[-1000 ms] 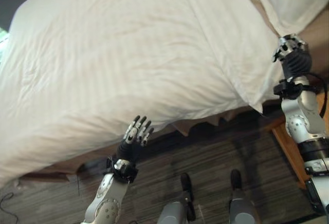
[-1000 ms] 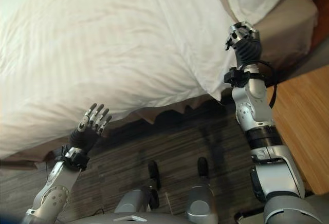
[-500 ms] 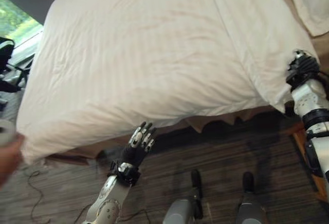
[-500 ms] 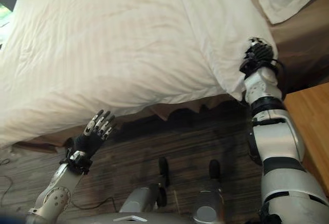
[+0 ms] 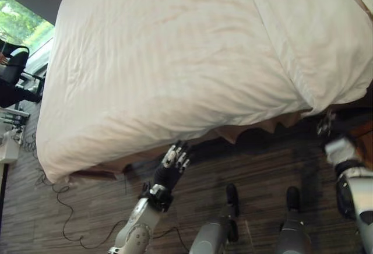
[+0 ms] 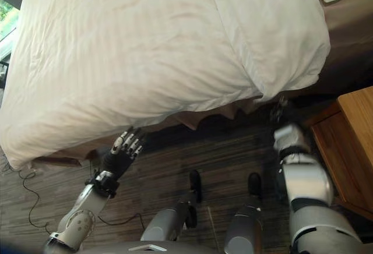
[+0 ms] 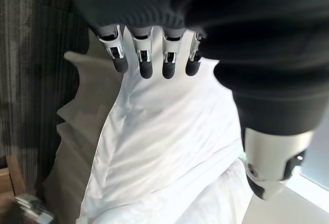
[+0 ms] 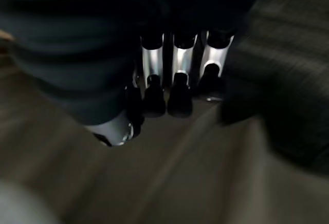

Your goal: Making the bed.

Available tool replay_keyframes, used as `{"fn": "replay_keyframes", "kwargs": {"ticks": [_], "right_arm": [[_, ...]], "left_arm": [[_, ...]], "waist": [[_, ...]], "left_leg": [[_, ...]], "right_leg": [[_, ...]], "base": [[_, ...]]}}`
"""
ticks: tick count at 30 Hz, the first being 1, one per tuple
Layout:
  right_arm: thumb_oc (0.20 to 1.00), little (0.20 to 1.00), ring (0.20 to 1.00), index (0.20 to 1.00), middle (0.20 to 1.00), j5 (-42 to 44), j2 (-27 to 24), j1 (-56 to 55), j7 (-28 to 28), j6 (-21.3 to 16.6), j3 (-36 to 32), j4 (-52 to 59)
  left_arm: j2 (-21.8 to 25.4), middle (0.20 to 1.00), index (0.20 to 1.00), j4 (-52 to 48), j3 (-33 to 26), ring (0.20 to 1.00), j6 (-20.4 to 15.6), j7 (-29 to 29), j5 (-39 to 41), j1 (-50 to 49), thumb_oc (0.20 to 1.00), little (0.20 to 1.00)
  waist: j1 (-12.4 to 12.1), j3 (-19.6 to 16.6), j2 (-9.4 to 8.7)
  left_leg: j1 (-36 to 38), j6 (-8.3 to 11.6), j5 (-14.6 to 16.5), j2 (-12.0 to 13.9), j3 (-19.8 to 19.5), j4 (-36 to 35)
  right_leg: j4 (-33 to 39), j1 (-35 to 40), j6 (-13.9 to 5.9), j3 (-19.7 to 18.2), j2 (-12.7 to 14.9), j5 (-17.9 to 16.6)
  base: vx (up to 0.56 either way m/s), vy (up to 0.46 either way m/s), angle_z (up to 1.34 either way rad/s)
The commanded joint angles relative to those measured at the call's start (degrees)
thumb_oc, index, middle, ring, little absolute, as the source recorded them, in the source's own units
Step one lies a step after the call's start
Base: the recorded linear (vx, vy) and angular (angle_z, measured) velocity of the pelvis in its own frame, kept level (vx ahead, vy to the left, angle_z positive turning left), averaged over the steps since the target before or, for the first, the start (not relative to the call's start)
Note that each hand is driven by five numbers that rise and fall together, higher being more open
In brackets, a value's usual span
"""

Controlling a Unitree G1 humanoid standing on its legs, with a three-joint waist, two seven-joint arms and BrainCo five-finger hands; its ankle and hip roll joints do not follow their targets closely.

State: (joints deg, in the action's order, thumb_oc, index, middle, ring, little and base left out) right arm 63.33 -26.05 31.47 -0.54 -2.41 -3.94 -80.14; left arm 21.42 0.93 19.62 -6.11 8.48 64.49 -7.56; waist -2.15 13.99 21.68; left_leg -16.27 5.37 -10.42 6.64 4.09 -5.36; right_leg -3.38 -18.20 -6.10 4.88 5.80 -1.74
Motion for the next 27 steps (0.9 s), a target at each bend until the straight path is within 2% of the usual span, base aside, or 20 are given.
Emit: {"fn": "replay_keyframes", "kwargs": {"ticks": [1, 3, 6, 7, 8, 9, 10, 11, 12, 13, 14, 16, 17, 18, 20, 21, 24, 27], "right_arm": [[0.2, 0.2, 0.2, 0.2, 0.2, -5.3, 2.0, -2.2, -1.6, 0.6, 0.4, -0.9], [0.2, 0.2, 0.2, 0.2, 0.2, -10.9, 2.4, -11.3, -1.9, -0.7, -0.4, 1.3], [0.2, 0.2, 0.2, 0.2, 0.2, -13.2, 2.6, -17.2, -1.6, -2.0, -1.2, 4.9], [0.2, 0.2, 0.2, 0.2, 0.2, -13.9, 2.5, -20.5, -1.8, -3.0, -1.9, 7.6], [0.2, 0.2, 0.2, 0.2, 0.2, -16.4, 2.3, -26.8, -1.8, -5.0, -1.9, 16.2], [0.2, 0.2, 0.2, 0.2, 0.2, -16.4, 2.3, -26.9, -1.8, -5.0, -1.9, 16.3], [0.2, 0.2, 0.2, 0.2, 0.2, -20.1, 1.5, -33.0, -2.1, -6.6, -1.0, 30.7], [0.2, 0.2, 0.2, 0.2, 0.2, -21.5, 1.2, -34.7, -2.5, -7.0, -0.4, 35.5], [0.2, 0.2, 0.2, 0.2, 0.2, -21.5, 1.2, -34.8, -2.5, -7.0, -0.4, 35.5], [0.834, 0.834, 0.834, 0.834, 0.834, -23.4, -0.3, -37.6, -3.8, -7.9, 0.0, 47.6], [1.0, 1.0, 1.0, 1.0, 1.0, -23.7, -0.4, -37.9, -3.9, -8.1, 0.3, 48.9], [1.0, 1.0, 1.0, 1.0, 1.0, -24.5, 0.1, -37.9, -4.6, -8.3, 2.0, 54.6], [1.0, 1.0, 1.0, 1.0, 1.0, -24.5, 0.2, -38.0, -4.5, -8.3, 2.0, 54.6], [1.0, 1.0, 1.0, 1.0, 1.0, -25.4, 1.5, -38.1, -5.0, -8.3, 3.7, 59.1], [1.0, 1.0, 1.0, 1.0, 1.0, -26.7, 1.9, -38.4, -4.9, -8.1, 4.7, 62.0], [1.0, 1.0, 1.0, 1.0, 1.0, -28.8, 3.1, -38.8, -4.6, -8.1, 6.4, 65.6], [1.0, 1.0, 1.0, 1.0, 1.0, -29.9, 4.8, -38.8, -4.2, -8.1, 9.0, 69.5], [1.0, 1.0, 1.0, 1.0, 1.0, -33.7, 5.0, -39.2, -3.4, -7.6, 14.3, 73.0]], "left_arm": [[-2.3, 1.0, 1.0, -0.2, -4.4, 1.0, -1.7, 2.2, -0.9, 2.9, 1.0, 1.0], [-2.8, 1.0, 1.0, -0.3, -6.4, 1.0, -2.3, 2.4, -1.0, 2.0, 1.0, 1.0], [-3.2, 1.0, 1.0, -0.6, -7.4, 1.0, -2.9, 2.3, -0.9, 1.4, 1.0, 1.0], [-3.3, 1.0, 1.0, 0.0, -8.4, 1.0, -3.2, 2.1, -0.9, 1.1, 1.0, 1.0], [-3.8, 1.0, 1.0, 0.5, -9.4, 1.0, -4.1, 1.7, -1.4, 0.8, 1.0, 1.0], [-3.8, 1.0, 1.0, 0.5, -9.4, 1.0, -4.1, 1.7, -1.4, 0.8, 1.0, 1.0], [-3.8, 1.0, 1.0, 1.9, -11.0, 1.0, -4.4, 1.3, -2.6, 0.4, 1.0, 1.0], [-3.8, 1.0, 1.0, 2.4, -11.4, 1.0, -4.5, 1.3, -3.2, 0.2, 1.0, 1.0], [-3.8, 1.0, 1.0, 2.4, -11.4, 1.0, -4.5, 1.3, -3.2, 0.2, 1.0, 1.0], [-3.8, 1.0, 1.0, 4.3, -10.8, 1.0, -4.3, 1.0, -5.5, 0.0, 1.0, 1.0], [-3.6, 1.0, 1.0, 5.2, -10.3, 1.0, -3.9, 1.2, -7.3, 0.0, 1.0, 1.0], [-3.6, 1.0, 1.0, 6.7, -9.3, 1.0, -2.9, 1.4, -8.7, -0.9, 1.0, 1.0], [-3.6, 1.0, 1.0, 6.7, -9.3, 1.0, -2.9, 1.4, -8.7, -0.9, 1.0, 1.0], [-4.4, 1.0, 1.0, 7.9, -9.4, 1.0, -1.9, 1.1, -9.3, -2.3, 1.0, 1.0], [-4.8, 1.0, 1.0, 8.8, -9.1, 1.0, -1.4, 1.0, -10.0, -2.9, 1.0, 1.0], [-5.4, 1.0, 1.0, 9.4, -8.6, 1.0, -0.8, 0.4, -12.1, -4.3, 1.0, 1.0], [-7.3, 1.0, 1.0, 9.0, -8.4, 1.0, -0.5, -0.8, -10.9, -6.3, 1.0, 1.0], [-8.2, 1.0, 1.0, 9.2, -7.2, 1.0, -1.0, -2.9, -14.0, -7.7, 1.0, 1.0]], "waist": [[2.9, 4.8, -3.63], [4.8, 5.1, -4.69], [6.3, 5.1, -5.75], [7.3, 5.0, -6.6], [9.1, 4.3, -8.36], [9.2, 4.3, -8.36], [10.6, 2.8, -10.63], [11.0, 1.9, -11.43], [11.0, 1.9, -11.43], [11.7, 0.2, -13.13], [11.6, -1.2, -13.85], [11.4, -3.0, -15.19], [11.4, -3.0, -15.22], [10.8, -4.8, -16.55], [10.5, -5.6, -17.09], [9.9, -6.9, -18.16], [9.2, -7.4, -18.89], [8.3, -7.7, -20.09]], "left_leg": [[8.0, 2.0, 4.7, -2.6, 1.0, 0.4], [8.9, 1.78, 5.3, -2.5, 1.2, 0.4], [9.7, 1.67, 5.8, -2.3, 1.5, 0.4], [10.3, 1.64, 6.0, -2.2, 1.7, 0.4], [11.5, 1.61, 6.6, -1.9, 2.2, 0.4], [11.5, 1.61, 6.6, -1.9, 2.2, 0.4], [13.2, 1.58, 7.1, -1.5, 2.9, 0.4], [13.9, 1.48, 7.4, -1.5, 3.0, 0.4], [13.9, 1.48, 7.4, -1.5, 3.0, 0.4], [16.1, 1.39, 8.0, -1.2, 3.3, 0.4], [16.6, 1.16, 8.3, -1.3, 3.4, 0.4], [17.8, 0.8, 8.7, -1.2, 3.5, 0.4], [17.9, 0.8, 8.7, -1.3, 3.5, 0.4], [19.0, 0.31, 9.2, -1.4, 3.4, 0.4], [19.5, 0.12, 9.5, -1.5, 3.4, 0.4], [20.6, -0.42, 10.3, -1.6, 3.5, 0.4], [21.5, -0.91, 10.6, -1.8, 3.4, 0.4], [23.0, -1.87, 11.4, -2.4, 3.0, 0.4]], "right_leg": [[6.8, 4.4, 0.31, -2.9, 0.7, -0.6], [6.9, 5.2, 0.2, -2.9, 0.6, -0.6], [7.0, 6.0, 0.11, -3.0, 0.5, -0.7], [7.0, 6.4, 0.08, -3.1, 0.4, -0.7], [7.0, 7.5, -0.07, -3.3, 0.3, -0.8], [7.0, 7.6, -0.07, -3.2, 0.3, -0.8], [7.0, 9.2, -0.28, -3.2, 0.2, -0.9], [7.0, 9.8, -0.37, -3.2, 0.3, -1.0], [7.0, 9.9, -0.37, -3.2, 0.3, -1.0], [7.2, 12.1, -0.68, -3.1, 0.5, -1.1], [7.4, 12.7, -0.71, -3.0, 0.5, -1.4], [7.5, 13.8, -0.97, -3.0, 0.6, -1.7], [7.5, 13.8, -0.98, -3.0, 0.6, -1.7], [7.7, 14.7, -1.2, -2.9, 0.5, -2.0], [7.8, 15.1, -1.32, -2.8, 0.5, -2.1], [8.0, 16.1, -1.6, -2.7, 0.5, -2.3], [7.9, 16.8, -1.84, -2.7, 0.6, -2.4], [7.6, 18.5, -2.28, -2.4, 1.2, -2.0]], "base": [[0.04, 0.0, 0.02], [0.05, 0.005, 0.01], [0.03, 0.011, 0.01], [0.07, 0.036, 0.01], [0.07, 0.036, 0.05], [0.1, 0.035, 0.02], [0.09, 0.015, -0.05], [0.09, 0.015, -0.12], [0.07, 0.086, -0.24], [0.07, 0.098, -0.17], [0.07, 0.13, -0.01], [0.0, 0.087, 0.11], [-0.02, 0.081, -0.08], [-0.01, 0.066, -0.07], [-0.02, 0.075, 0.0], [-0.04, 0.094, 0.06], [-0.03, 0.085, 0.05], [-0.05, 0.103, 0.09]]}}
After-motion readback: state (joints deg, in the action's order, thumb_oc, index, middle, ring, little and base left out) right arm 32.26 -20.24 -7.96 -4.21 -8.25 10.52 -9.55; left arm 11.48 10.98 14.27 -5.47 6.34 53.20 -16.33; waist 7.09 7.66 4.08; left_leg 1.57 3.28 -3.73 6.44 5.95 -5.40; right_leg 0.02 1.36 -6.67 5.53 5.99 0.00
